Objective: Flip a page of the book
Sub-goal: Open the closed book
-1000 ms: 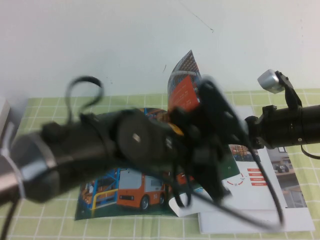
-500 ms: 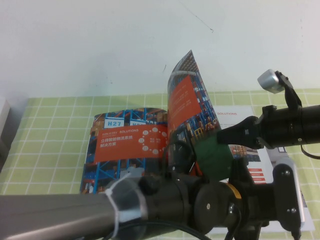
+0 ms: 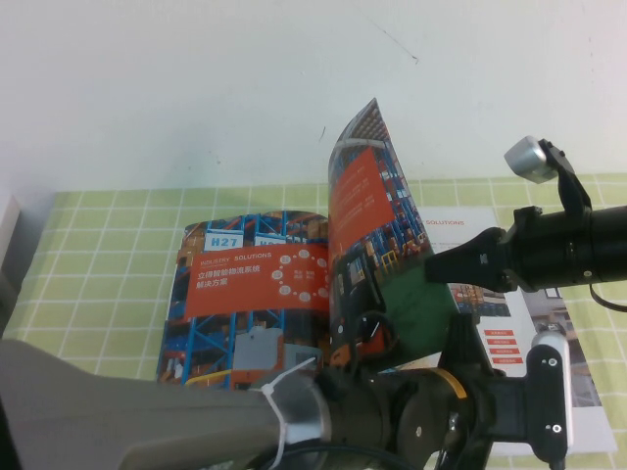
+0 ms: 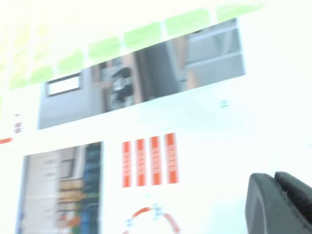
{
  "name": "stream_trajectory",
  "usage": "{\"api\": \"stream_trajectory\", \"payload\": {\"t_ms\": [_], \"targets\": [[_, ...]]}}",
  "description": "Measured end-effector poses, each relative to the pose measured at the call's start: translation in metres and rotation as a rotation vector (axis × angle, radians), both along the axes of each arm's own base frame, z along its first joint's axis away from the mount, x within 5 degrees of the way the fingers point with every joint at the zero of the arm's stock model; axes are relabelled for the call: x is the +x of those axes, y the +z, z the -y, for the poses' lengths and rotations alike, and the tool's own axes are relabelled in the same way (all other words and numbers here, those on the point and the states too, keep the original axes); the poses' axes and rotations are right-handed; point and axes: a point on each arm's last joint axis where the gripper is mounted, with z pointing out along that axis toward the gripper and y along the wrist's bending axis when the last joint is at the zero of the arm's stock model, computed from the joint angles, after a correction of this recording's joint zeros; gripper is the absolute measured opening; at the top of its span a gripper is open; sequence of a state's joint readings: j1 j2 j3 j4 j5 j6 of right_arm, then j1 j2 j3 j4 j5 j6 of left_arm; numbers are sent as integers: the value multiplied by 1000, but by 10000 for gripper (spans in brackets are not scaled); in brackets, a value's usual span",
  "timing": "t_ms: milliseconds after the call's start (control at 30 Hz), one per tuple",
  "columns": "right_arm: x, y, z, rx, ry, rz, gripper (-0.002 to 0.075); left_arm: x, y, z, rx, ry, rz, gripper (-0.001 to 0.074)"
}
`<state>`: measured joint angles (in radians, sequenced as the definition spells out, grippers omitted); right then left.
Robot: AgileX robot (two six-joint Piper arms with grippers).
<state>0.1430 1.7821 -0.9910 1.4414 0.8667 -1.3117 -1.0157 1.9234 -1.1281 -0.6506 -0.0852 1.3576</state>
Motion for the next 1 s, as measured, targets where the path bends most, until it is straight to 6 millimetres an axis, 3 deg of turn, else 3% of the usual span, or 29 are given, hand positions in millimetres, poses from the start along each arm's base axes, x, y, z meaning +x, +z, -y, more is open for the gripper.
{"api": "stream_trajectory", "payload": {"t_ms": [500, 833, 900, 1000], "targets": [[0, 0, 0, -5, 5, 2, -1, 12, -37, -24, 196, 67, 298, -4], [1, 1, 0, -5, -7, 8, 5, 19, -36, -31, 237, 142, 388, -4], [1, 1, 0, -3, -5, 7, 38, 19, -36, -32, 238, 159, 382, -4], [0, 1, 0, 0, 15, 6, 173, 20, -35, -32, 237, 174, 388, -4]]}}
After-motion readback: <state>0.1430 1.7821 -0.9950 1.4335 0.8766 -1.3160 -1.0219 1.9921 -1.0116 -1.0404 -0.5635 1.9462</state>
